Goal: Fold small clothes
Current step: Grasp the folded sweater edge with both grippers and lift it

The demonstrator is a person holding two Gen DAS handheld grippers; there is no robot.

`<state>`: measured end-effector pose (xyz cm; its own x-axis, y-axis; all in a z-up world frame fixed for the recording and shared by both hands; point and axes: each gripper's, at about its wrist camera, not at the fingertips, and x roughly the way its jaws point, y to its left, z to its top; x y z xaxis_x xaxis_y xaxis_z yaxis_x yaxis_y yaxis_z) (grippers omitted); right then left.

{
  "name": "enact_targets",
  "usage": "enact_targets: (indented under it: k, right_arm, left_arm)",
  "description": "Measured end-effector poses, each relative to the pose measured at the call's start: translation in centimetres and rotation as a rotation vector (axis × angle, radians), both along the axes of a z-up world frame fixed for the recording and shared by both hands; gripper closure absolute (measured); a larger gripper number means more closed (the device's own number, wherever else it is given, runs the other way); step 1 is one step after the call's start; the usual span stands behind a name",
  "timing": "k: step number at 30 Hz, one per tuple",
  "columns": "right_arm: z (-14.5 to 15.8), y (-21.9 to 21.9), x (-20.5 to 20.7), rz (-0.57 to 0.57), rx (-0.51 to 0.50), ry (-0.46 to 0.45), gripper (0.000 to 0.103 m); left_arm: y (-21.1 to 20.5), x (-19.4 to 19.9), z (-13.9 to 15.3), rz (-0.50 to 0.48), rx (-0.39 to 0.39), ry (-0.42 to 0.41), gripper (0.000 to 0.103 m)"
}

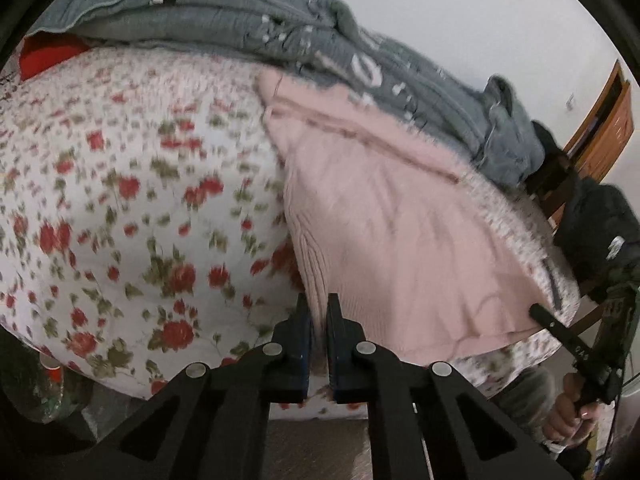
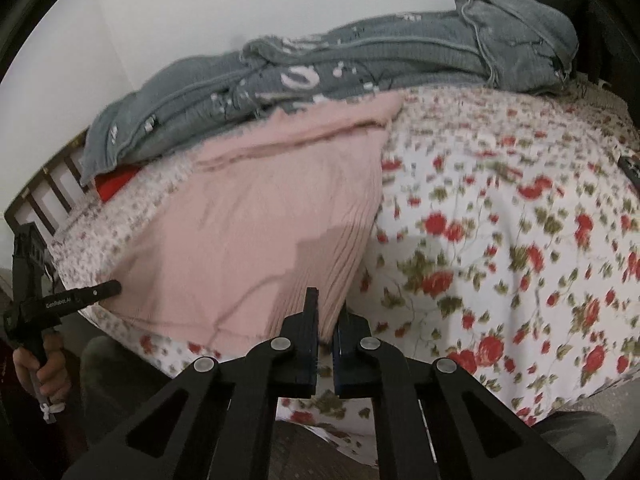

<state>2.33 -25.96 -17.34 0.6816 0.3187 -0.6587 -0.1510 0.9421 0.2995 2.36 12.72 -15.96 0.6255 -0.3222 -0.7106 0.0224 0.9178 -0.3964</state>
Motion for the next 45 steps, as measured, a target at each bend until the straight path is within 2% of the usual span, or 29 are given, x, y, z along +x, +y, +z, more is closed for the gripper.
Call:
enact_targets:
  k: [8,13,18,28,38,45]
  right_arm:
    - [4.8,-0.5,0.2,-0.020,0.080,-0.072,0.098]
    - [7.0,-0.6,1.3,-0.006,0.131,-0.099,0.098]
    - [8.4,-1.4,3.6,0.002,0.237,-0.086,0.098]
    - [10.4,-3.3,9.3,-0.015,0.375,-0.085,0.098]
    - [12.4,-2.7,15.0,-0.017,0.331,-0.139,0.098]
    - [12.2,-2.1,18.9,-0.004,0.318,-0.152,0.098]
  left_arm:
    - [0.8,0.1,5.7,0.021,-0.038,-0.108,0.096]
    - [0.8,1.3,8.1,0.036,-0.034,-0.145,0.096]
    - [1.2,3.3,9.9,0.050,-0.046,-0.164,0.096]
    - [1.7,8.4,11.4,0.071,-0.060,-0.168,0.096]
    - [1.8,14.4,12.2,0.116,-0.012,-0.192,0.096]
    - [1.5,18.1,11.7,0.118,-0.015,-0.198,0.096]
